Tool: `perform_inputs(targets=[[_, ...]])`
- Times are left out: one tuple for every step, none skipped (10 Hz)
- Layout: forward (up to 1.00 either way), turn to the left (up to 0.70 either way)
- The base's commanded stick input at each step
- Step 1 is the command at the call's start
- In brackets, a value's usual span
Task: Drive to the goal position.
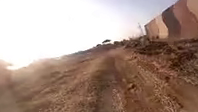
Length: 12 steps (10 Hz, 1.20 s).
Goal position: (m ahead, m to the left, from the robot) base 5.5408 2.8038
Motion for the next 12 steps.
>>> perform_inputs(targets=[[0.69,-0.33],[0.69,-0.33],[0.69,-0.32],[0.69,-0.02],[0.69,0.00],[0.69,0.00],[0.69,0.00],[0.69,0.00],[0.69,0.00],[0.69,0.00],[0.69,0.00],[0.69,0.00]])
